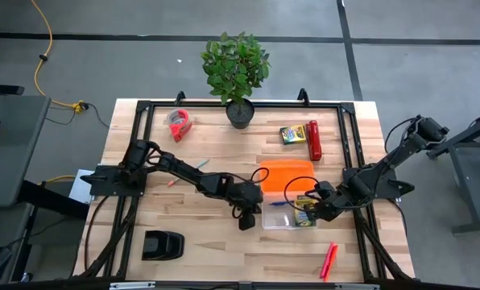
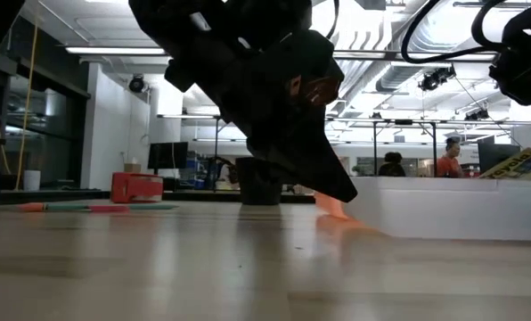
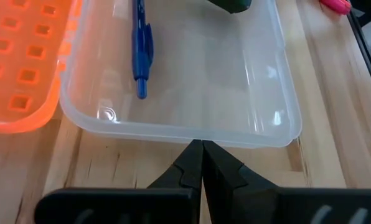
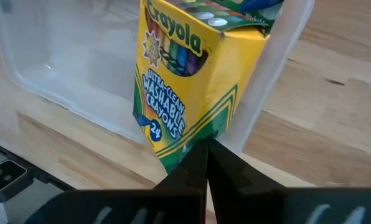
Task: Pack school essentials
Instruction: Put the left orange crayon box into the orange supply box
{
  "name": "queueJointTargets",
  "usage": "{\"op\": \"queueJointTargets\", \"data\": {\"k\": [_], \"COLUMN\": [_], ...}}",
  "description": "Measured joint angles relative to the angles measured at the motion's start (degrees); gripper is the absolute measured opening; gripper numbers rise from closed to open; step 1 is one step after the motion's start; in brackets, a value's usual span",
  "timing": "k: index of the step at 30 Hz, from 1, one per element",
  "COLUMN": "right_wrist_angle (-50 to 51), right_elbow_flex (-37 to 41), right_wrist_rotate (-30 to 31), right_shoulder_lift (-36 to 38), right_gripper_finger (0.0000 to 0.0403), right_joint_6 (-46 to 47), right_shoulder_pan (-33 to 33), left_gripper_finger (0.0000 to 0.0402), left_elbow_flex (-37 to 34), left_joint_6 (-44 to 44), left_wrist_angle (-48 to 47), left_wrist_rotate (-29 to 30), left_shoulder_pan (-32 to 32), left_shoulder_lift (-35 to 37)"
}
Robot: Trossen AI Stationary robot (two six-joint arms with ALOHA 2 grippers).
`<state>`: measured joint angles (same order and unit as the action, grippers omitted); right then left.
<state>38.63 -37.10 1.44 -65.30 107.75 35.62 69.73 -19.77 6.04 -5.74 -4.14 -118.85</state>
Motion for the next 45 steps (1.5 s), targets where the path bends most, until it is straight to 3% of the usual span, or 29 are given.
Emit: {"op": "queueJointTargets", "data": {"k": [6, 9, 15, 18, 25, 34, 43, 45], "right_wrist_angle": [-0.8, 0.1, 21.4, 24.8, 12.6, 1.2, 6.1, 2.9], "right_elbow_flex": [0.0, -0.1, -5.5, -5.8, 0.5, 3.2, 1.1, 0.1], "right_wrist_rotate": [1.4, -1.0, 3.1, 5.1, 5.4, 4.4, 7.8, 7.8], "right_shoulder_lift": [0.0, 1.1, 5.5, 7.4, 6.1, 2.9, 4.8, 5.4], "right_gripper_finger": [0.0000, 0.0000, 0.0000, 0.0000, 0.0000, 0.0000, 0.0000, 0.0000], "right_joint_6": [-3.0, -5.1, -3.2, -3.0, -7.1, -13.4, -14.3, -16.2], "right_shoulder_pan": [0.0, 0.0, -0.3, -1.9, -7.2, -11.0, -11.3, -11.2], "left_gripper_finger": [0.0000, 0.0000, 0.0000, 0.0000, 0.0000, 0.0000, 0.0000, 0.0000], "left_elbow_flex": [0.0, 0.0, 0.0, 0.0, 0.0, 0.0, 0.0, 0.0], "left_joint_6": [0.0, 0.0, -0.1, -0.1, -0.2, -1.0, -1.0, -1.0], "left_wrist_angle": [0.1, 0.1, -0.1, -0.1, -0.2, -0.2, -0.2, -0.1], "left_wrist_rotate": [0.3, 0.4, 0.4, 0.3, 0.3, 0.3, 0.3, 0.3], "left_shoulder_pan": [0.4, 0.4, 0.4, 0.4, 0.4, 0.5, 0.5, 0.7], "left_shoulder_lift": [0.0, 0.0, 0.0, 0.0, 0.0, 0.0, 0.0, 0.0]}}
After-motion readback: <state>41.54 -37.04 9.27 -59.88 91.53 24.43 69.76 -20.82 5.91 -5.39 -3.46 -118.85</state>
